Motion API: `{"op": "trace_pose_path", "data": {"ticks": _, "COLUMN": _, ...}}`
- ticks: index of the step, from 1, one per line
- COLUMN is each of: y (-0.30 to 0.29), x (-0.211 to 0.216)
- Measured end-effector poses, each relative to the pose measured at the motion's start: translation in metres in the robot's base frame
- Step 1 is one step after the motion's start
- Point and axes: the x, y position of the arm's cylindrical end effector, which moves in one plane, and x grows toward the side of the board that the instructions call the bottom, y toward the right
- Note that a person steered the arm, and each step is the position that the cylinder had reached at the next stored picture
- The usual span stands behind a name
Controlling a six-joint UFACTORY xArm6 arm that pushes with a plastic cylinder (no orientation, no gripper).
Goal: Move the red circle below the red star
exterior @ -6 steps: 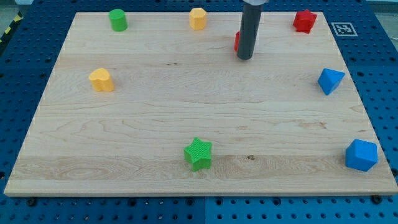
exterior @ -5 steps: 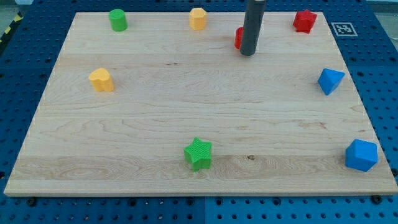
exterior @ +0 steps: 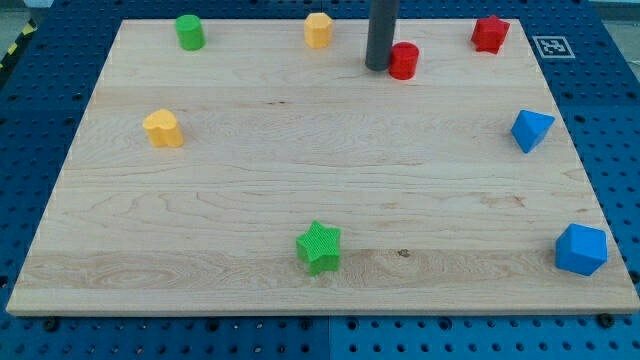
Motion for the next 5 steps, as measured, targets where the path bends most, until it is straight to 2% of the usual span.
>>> {"op": "trace_pose_path", "data": {"ticks": 3, "y": 0.086, "x": 0.000}}
{"op": "trace_pose_path", "data": {"ticks": 4, "y": 0.105, "x": 0.000}}
{"op": "trace_pose_path", "data": {"ticks": 5, "y": 0.105, "x": 0.017}}
